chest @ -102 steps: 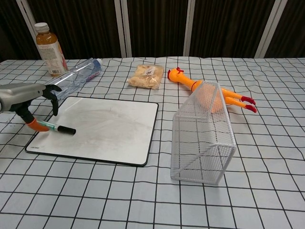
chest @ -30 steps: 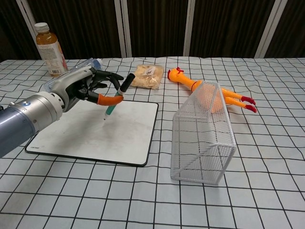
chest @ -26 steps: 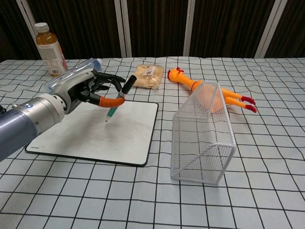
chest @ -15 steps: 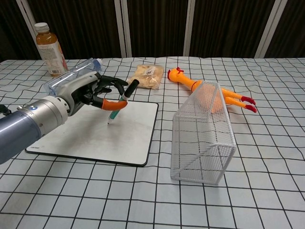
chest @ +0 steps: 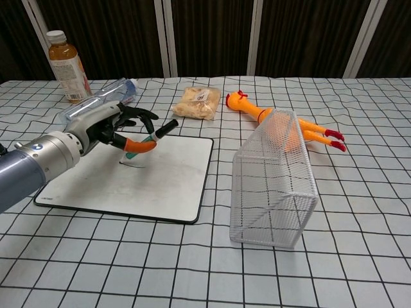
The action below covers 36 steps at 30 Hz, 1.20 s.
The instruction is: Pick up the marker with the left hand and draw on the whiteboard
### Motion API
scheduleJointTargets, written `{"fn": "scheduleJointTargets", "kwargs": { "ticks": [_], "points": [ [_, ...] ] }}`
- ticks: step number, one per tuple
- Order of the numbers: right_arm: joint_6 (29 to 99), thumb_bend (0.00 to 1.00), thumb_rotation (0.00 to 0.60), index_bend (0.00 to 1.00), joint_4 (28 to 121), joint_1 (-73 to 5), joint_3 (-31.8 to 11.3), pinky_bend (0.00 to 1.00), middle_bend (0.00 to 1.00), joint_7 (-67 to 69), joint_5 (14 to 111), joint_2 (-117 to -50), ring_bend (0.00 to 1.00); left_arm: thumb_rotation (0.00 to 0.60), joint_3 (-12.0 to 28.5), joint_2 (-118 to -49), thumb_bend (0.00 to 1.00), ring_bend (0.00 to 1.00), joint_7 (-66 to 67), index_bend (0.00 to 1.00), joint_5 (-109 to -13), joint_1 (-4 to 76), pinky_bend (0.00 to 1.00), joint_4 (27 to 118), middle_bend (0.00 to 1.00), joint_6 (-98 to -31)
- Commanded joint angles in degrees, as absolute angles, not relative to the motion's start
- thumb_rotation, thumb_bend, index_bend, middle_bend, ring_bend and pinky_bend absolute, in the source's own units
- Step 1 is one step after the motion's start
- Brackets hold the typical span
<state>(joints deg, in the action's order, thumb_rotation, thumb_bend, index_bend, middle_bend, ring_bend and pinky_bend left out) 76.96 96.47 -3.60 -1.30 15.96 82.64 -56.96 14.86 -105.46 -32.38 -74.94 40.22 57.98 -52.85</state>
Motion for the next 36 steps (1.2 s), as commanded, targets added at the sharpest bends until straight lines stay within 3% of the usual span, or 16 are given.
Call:
{"fn": "scheduleJointTargets", "kwargs": {
  "ticks": [1,13,22,36],
  "points": [
    [76.99,0.27,0.6,0.0,96.5,-3.61,-1.33,0.0,0.0,15.89,82.65,-57.0,0.0,0.6,14.62,-105.13,0.58,0.0,-33.74,0.73,-75.49,40.18,0.03,54.86,0.17,-53.19],
    [77.4,0.27,0.6,0.0,96.76,-3.54,-1.33,0.0,0.0,16.0,83.16,-56.95,0.0,0.6,22.21,-100.51,0.58,0.0,-38.44,0.73,-70.68,40.28,0.03,63.59,0.17,-55.45],
    [77.08,0.27,0.6,0.0,96.94,-3.7,-1.28,0.0,0.0,16.22,83.24,-56.8,0.0,0.6,21.84,-102.49,0.57,0.0,-34.0,0.73,-69.28,41.95,0.03,66.64,0.17,-54.44],
    [76.66,0.27,0.6,0.0,96.69,-3.66,-1.25,0.0,0.0,17.03,82.75,-56.53,0.0,0.6,21.64,-109.68,0.57,0.0,-30.09,0.73,-66.53,44.68,0.03,62.27,0.17,-52.89]
  ]
}}
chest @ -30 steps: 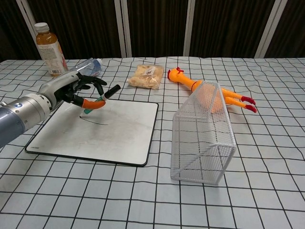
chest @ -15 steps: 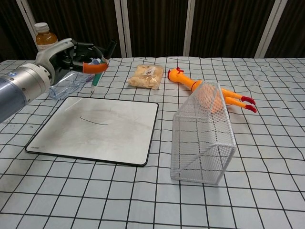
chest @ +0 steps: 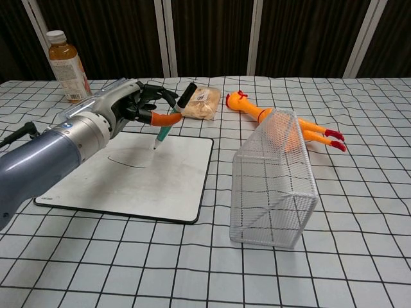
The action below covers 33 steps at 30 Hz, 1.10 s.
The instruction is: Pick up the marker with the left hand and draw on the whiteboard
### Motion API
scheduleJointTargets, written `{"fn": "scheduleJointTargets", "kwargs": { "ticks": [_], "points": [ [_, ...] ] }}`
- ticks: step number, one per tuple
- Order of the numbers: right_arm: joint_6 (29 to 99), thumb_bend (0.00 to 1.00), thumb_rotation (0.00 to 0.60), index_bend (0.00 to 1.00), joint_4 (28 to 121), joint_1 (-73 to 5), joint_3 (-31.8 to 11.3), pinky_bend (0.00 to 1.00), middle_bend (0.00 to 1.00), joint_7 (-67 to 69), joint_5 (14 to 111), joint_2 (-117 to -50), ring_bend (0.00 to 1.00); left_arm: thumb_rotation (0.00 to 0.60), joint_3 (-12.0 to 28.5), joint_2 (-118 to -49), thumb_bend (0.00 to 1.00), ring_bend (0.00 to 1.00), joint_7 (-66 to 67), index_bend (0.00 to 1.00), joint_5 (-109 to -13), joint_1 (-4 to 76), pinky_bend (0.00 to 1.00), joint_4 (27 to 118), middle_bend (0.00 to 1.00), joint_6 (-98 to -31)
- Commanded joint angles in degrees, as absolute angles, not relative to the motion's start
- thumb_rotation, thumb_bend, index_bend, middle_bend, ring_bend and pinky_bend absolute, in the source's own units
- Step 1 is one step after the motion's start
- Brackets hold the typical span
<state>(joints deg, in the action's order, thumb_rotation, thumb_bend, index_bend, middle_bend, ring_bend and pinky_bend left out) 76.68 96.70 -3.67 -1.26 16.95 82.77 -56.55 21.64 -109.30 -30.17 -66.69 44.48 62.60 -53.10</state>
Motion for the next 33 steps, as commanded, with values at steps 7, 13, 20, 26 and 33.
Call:
{"fn": "scheduleJointTargets", "kwargs": {
  "ticks": [7,13,20,26,33],
  "points": [
    [76.73,0.27,0.6,0.0,96.74,-3.62,-1.22,0.0,0.0,17.0,82.83,-56.53,0.0,0.6,21.72,-110.7,0.56,0.0,-30.28,0.73,-66.31,44.83,0.03,62.22,0.17,-52.63],
    [76.77,0.27,0.6,0.0,96.73,-3.6,-1.25,0.0,0.0,16.93,82.79,-56.59,0.0,0.6,21.9,-111.35,0.56,0.0,-30.13,0.73,-65.94,45.01,0.03,61.93,0.17,-52.28],
    [76.74,0.27,0.6,0.0,96.7,-3.6,-1.24,0.0,0.0,16.98,82.81,-56.55,0.0,0.6,21.44,-111.76,0.56,0.0,-29.7,0.73,-65.75,44.8,0.03,61.83,0.17,-51.75],
    [76.88,0.27,0.6,0.0,96.64,-3.52,-1.21,0.0,0.0,16.98,82.87,-56.57,0.0,0.6,20.78,-111.25,0.56,0.0,-28.39,0.73,-65.53,44.09,0.03,62.28,0.17,-51.72],
    [76.96,0.27,0.6,0.0,96.71,-3.48,-1.16,0.0,0.0,16.73,82.97,-56.57,0.0,0.6,19.51,-109.61,0.56,0.0,-26.5,0.73,-65.1,42.22,0.03,64.29,0.17,-52.14]
  ]
}}
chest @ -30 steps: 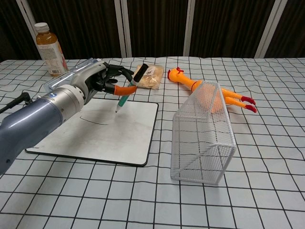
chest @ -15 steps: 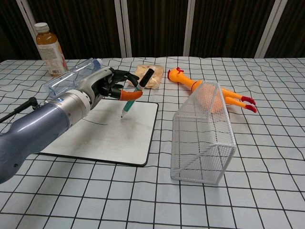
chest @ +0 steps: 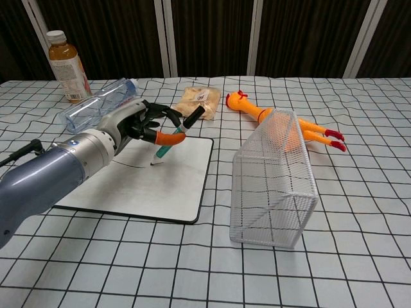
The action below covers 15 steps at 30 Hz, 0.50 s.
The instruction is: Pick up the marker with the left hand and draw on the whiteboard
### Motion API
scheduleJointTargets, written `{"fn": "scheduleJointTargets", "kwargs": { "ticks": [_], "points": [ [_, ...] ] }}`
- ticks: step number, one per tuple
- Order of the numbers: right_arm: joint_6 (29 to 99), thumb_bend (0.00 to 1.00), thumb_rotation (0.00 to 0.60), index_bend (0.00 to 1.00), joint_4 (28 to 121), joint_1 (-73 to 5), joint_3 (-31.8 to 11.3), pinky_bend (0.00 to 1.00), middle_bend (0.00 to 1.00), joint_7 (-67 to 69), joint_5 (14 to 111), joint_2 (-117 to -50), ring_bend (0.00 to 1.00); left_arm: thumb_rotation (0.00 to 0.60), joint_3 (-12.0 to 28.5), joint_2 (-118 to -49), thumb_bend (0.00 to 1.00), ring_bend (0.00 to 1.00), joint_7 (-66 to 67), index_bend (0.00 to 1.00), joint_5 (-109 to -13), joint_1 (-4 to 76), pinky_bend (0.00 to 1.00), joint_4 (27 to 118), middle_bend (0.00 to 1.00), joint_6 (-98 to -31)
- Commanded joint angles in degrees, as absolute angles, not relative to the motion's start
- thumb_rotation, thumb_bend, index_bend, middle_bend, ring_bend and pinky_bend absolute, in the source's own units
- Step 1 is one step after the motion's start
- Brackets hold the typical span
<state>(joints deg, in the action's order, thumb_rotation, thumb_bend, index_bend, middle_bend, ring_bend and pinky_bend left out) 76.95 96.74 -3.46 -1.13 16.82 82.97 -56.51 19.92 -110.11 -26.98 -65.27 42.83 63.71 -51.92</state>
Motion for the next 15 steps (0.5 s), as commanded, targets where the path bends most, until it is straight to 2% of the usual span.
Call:
{"fn": "scheduleJointTargets", "kwargs": {
  "ticks": [1,15],
  "points": [
    [77.03,0.27,0.6,0.0,96.71,-3.47,-1.18,0.0,0.0,16.66,82.98,-56.6,0.0,0.6,19.32,-109.37,0.56,0.0,-26.25,0.73,-65.02,41.89,0.03,64.63,0.17,-52.29],
    [77.51,0.27,0.6,0.0,96.99,-3.31,-1.25,0.0,0.0,15.68,82.97,-56.85,0.0,0.6,15.27,-103.82,0.56,0.0,-23.49,0.73,-63.8,34.44,0.03,72.63,0.17,-55.92]
  ]
}}
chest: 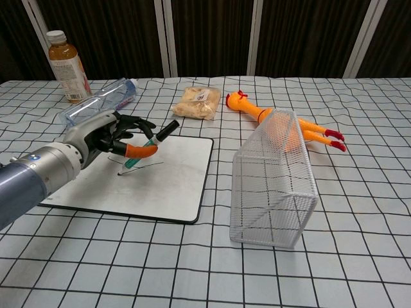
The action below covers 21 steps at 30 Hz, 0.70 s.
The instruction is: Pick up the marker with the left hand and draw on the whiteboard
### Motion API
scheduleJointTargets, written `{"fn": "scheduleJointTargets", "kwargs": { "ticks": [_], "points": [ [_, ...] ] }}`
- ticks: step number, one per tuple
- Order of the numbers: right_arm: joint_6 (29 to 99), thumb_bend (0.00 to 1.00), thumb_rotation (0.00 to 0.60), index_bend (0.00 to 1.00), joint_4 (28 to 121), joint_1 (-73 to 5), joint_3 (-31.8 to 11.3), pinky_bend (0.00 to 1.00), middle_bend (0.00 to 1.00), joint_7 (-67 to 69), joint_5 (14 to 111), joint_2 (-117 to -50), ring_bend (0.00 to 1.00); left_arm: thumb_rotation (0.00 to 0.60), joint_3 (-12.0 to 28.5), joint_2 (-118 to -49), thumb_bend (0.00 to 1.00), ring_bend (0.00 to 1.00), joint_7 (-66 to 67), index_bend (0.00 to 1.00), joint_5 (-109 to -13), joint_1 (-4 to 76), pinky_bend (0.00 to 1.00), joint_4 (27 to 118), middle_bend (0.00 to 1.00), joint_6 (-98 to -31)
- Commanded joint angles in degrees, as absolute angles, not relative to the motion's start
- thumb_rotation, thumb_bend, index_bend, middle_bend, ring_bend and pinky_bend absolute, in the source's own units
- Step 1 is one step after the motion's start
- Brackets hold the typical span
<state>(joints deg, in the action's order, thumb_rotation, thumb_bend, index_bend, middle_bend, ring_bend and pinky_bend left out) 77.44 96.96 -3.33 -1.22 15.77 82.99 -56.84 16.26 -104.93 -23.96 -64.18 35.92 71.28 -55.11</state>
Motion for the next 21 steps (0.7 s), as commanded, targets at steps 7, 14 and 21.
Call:
{"fn": "scheduleJointTargets", "kwargs": {
  "ticks": [7,14,21],
  "points": [
    [77.82,0.27,0.6,0.0,97.15,-3.13,-1.34,0.0,0.0,15.61,82.8,-56.78,0.0,0.6,14.2,-99.93,0.56,0.0,-24.2,0.73,-64.26,30.56,0.03,78.32,0.17,-58.49],
    [77.81,0.27,0.6,0.0,97.19,-3.08,-1.28,0.0,0.0,15.42,82.84,-56.78,0.0,0.6,19.27,-93.45,0.56,0.0,-27.19,0.73,-67.65,29.04,0.03,89.64,0.17,-63.81],
    [77.92,0.27,0.6,0.0,97.17,-3.01,-1.24,0.0,0.0,15.25,82.89,-56.76,0.0,0.6,21.46,-88.56,0.56,0.0,-23.79,0.73,-69.44,29.27,0.03,92.29,0.17,-65.35]
  ]
}}
